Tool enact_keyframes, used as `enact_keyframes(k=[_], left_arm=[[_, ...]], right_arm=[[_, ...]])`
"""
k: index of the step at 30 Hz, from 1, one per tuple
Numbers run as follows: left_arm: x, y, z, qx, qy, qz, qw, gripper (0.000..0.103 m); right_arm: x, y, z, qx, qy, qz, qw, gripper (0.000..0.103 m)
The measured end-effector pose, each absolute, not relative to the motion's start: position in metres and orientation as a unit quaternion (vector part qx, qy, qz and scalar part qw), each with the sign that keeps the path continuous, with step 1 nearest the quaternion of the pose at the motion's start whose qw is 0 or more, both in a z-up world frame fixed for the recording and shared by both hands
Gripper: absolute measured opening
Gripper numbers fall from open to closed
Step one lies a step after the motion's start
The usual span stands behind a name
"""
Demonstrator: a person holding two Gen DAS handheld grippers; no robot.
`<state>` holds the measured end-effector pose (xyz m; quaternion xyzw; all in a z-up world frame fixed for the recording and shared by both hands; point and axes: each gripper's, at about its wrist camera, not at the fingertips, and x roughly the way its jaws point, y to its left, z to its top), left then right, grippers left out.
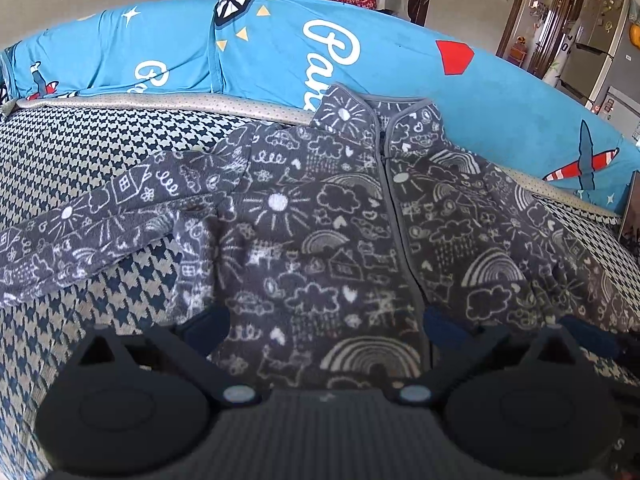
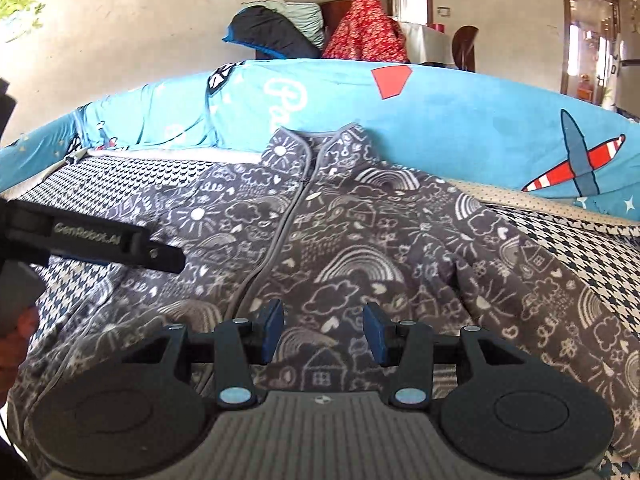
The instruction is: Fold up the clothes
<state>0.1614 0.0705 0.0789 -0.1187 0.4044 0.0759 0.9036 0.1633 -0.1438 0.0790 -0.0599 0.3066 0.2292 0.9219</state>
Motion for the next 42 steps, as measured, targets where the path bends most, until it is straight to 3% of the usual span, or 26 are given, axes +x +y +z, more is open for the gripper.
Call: enact_keyframes(k=[11,42], left_arm=[[0.169,0.067,0.076,-0.125,0.412,0.09,0.898,0.103],[0.185,0.055,0.067,-0.129,0.428,0.089,0.89,0.103]], right_arm=[[0.204,-0.151,0.077,-0.037,0.299,0.192,0.934,0.05],[0.302,-0.191,0.064,0.001,0.279,0.122,0.953,0.05]])
